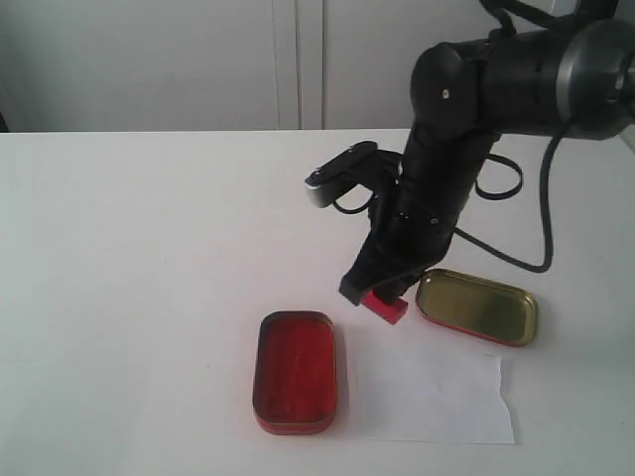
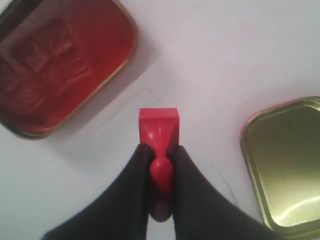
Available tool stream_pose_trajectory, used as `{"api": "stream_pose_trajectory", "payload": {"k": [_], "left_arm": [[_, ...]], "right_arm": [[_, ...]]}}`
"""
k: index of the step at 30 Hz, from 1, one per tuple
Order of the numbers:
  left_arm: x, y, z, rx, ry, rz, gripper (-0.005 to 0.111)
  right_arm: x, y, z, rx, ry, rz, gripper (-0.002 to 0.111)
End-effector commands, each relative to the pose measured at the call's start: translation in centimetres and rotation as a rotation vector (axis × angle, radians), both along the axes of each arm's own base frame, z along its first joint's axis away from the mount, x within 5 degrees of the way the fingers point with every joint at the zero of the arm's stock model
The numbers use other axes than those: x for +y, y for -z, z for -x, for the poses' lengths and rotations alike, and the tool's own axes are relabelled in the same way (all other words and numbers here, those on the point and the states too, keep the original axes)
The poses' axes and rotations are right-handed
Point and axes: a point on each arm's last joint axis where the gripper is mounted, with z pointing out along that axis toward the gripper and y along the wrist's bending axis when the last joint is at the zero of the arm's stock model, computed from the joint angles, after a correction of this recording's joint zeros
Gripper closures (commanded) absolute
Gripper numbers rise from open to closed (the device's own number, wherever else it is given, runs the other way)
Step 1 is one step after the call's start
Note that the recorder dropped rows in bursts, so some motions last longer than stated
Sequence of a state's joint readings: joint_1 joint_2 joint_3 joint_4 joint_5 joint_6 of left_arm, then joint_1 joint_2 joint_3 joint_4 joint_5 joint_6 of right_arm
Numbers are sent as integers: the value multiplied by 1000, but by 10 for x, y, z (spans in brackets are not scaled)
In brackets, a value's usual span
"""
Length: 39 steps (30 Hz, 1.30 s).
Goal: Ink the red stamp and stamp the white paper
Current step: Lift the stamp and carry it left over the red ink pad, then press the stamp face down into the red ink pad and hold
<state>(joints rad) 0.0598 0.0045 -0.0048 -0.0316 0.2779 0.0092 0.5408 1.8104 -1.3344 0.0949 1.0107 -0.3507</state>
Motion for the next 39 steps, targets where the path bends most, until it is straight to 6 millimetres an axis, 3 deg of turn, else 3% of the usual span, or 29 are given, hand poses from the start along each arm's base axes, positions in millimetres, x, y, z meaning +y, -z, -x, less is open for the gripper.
{"api": "stream_pose_trajectory", "payload": {"k": [1,5,14,24,39], "left_arm": [[0,1,0,-1,0,13,107],[0,1,0,-1,0,13,107],[0,1,0,-1,0,13,107],[0,1,0,-1,0,13,107],[0,1,0,-1,0,13,107]], "right_arm": [[28,-11,18,8,-47,-12,108],[58,-4,36,60,-100,-25,108],[81,9,50,82,-103,-12,108],[94,26,38,69,-96,3,108],[98,32,6,0,-26,28,108]]}}
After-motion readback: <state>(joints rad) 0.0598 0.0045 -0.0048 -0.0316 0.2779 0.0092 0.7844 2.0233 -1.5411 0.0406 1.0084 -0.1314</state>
